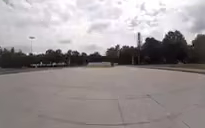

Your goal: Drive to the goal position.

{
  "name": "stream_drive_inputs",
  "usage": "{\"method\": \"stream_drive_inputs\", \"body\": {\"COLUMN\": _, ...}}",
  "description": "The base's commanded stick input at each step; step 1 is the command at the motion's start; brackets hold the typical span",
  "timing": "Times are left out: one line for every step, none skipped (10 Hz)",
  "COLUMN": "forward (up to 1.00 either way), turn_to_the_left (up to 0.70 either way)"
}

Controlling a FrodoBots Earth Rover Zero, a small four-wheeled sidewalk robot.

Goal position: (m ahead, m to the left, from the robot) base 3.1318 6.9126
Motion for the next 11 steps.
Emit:
{"method": "stream_drive_inputs", "body": {"forward": 1.0, "turn_to_the_left": 0.0}}
{"method": "stream_drive_inputs", "body": {"forward": 1.0, "turn_to_the_left": 0.0}}
{"method": "stream_drive_inputs", "body": {"forward": 1.0, "turn_to_the_left": 0.0}}
{"method": "stream_drive_inputs", "body": {"forward": 1.0, "turn_to_the_left": 0.0}}
{"method": "stream_drive_inputs", "body": {"forward": 1.0, "turn_to_the_left": 0.0}}
{"method": "stream_drive_inputs", "body": {"forward": 1.0, "turn_to_the_left": 0.0}}
{"method": "stream_drive_inputs", "body": {"forward": 1.0, "turn_to_the_left": 0.0}}
{"method": "stream_drive_inputs", "body": {"forward": 1.0, "turn_to_the_left": 0.0}}
{"method": "stream_drive_inputs", "body": {"forward": 1.0, "turn_to_the_left": 0.0}}
{"method": "stream_drive_inputs", "body": {"forward": 1.0, "turn_to_the_left": 0.0}}
{"method": "stream_drive_inputs", "body": {"forward": 1.0, "turn_to_the_left": 0.0}}
